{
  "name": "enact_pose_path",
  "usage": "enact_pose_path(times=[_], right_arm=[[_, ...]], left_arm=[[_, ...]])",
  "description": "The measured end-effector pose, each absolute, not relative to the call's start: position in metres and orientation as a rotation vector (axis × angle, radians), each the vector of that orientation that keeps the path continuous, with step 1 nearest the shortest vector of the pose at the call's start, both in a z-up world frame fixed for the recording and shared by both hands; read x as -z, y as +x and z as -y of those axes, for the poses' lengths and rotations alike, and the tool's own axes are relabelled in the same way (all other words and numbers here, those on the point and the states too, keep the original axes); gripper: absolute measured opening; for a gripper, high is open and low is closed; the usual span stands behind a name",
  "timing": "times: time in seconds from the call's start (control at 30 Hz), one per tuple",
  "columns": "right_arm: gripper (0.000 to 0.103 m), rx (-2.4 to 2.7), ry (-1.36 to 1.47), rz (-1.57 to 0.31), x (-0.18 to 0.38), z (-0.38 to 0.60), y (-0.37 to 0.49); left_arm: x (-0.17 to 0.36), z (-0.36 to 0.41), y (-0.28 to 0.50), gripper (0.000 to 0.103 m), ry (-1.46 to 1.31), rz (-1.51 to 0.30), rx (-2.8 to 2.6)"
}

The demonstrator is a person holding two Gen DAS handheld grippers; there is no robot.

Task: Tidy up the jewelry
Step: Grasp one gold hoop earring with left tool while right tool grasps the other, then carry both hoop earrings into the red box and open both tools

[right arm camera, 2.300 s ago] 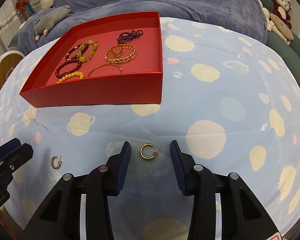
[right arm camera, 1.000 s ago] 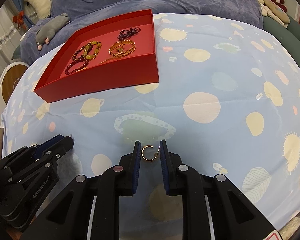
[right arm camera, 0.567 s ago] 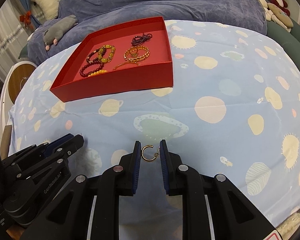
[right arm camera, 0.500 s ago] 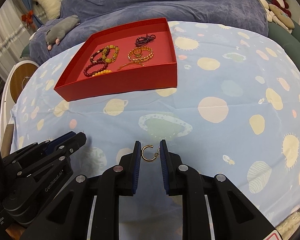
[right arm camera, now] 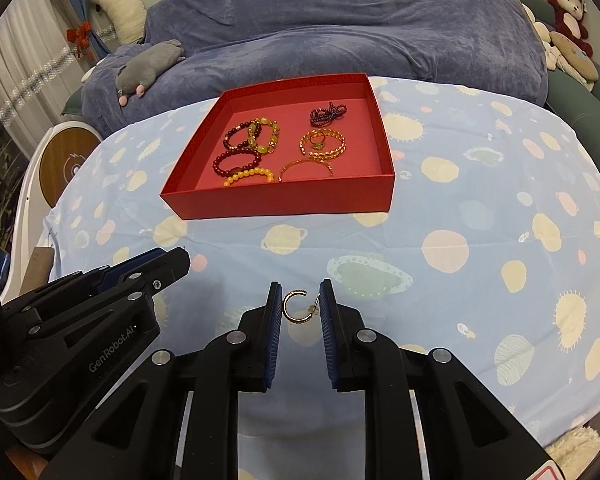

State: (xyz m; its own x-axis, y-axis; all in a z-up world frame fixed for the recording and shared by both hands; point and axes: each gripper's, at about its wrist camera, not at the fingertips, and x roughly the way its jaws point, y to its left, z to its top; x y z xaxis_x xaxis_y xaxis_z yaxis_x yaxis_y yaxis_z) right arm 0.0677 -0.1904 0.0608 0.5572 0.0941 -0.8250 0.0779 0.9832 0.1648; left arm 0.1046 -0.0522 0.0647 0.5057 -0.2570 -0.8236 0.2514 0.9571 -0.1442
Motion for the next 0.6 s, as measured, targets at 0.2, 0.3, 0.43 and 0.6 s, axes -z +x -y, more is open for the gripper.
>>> enact_pose_path(times=[0.2, 0.3, 0.43, 0.6], right_arm=[[0.018, -0.025, 0.176, -0.935, -0.083, 0.185, 0.074], [0.018, -0.029, 0.17, -0.912, -0.094, 0.185, 0.081], [0.018, -0.032, 0.161, -0.881, -0.107, 0.187, 0.093], [0.018, -0.034, 0.153, -0.842, -0.122, 0.191, 0.112]], left_arm=[[-0.086, 0.053, 0.109, 0.017, 0.004, -0.964, 0.307], [-0.097, 0.054, 0.114, 0.017, -0.001, -0.944, 0.311], [-0.112, 0.057, 0.126, 0.017, 0.005, -0.914, 0.309], [-0.128, 0.061, 0.147, 0.017, 0.007, -0.878, 0.308]])
